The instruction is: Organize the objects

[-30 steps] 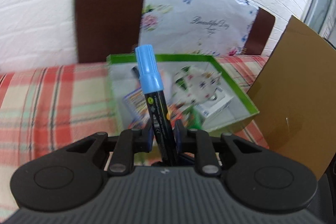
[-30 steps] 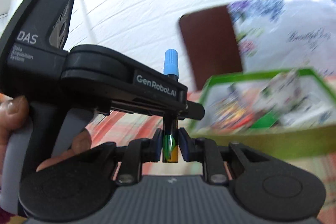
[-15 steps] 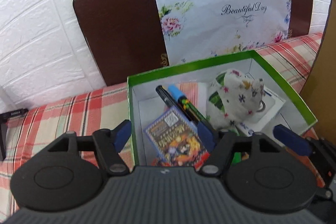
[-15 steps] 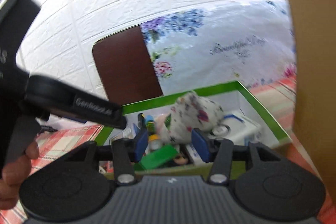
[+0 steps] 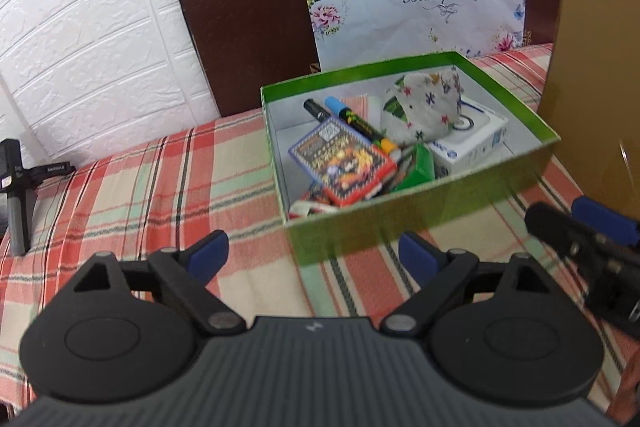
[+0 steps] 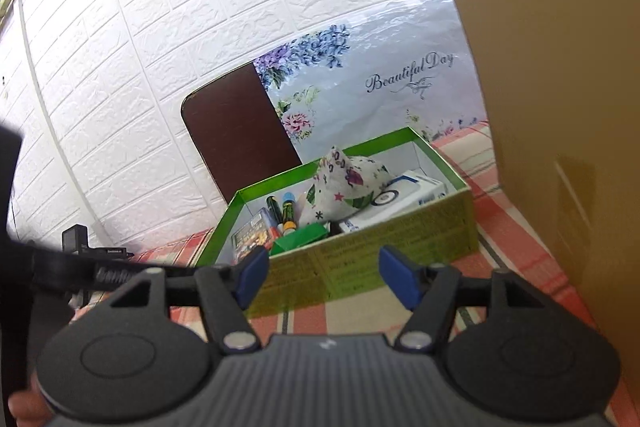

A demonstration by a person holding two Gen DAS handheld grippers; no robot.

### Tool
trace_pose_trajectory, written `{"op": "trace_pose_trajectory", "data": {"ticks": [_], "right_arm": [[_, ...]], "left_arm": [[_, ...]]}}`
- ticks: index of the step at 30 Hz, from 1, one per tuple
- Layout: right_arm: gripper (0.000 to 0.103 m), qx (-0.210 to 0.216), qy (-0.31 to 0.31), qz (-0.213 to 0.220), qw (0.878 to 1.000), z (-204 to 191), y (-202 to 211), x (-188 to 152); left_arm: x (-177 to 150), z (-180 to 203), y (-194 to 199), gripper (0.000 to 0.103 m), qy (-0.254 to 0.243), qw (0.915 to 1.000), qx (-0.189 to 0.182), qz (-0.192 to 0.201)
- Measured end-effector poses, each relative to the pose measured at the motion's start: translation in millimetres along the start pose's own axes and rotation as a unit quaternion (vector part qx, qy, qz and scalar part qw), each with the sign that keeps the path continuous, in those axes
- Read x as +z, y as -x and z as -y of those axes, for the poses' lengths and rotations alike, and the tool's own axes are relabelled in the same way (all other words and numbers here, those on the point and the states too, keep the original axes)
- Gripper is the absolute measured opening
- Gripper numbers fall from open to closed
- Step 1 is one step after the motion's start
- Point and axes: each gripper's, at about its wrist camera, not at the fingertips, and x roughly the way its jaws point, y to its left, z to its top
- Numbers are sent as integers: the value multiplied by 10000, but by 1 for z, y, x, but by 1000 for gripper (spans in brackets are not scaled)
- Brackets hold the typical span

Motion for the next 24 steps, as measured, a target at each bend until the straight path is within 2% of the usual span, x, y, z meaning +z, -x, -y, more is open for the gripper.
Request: {"op": "trace_pose_trajectory", "data": {"ticks": [3,6,11,16,24], "right_arm": [[77,53,-133,-103,9998,-2,6,-4],[90,167,-269,-205,9993,-5,11,-7],[97,267,-66,-304,9992,-16,22,-11],[98,289,118,-418,9986,-29,26,-18],[100,250,501,-381,9977,-50,29,-26]], "left_arm": [[-16,-8,7,96,113,9999,11,-77],[-30,-18,10,96,306,9993,16,-195],[-53,-29,14,98,478,9983,10,-345],[-71,-34,19,103,402,9983,105,-408],[-87,-42,23,103,524,9973,18,-511]]}}
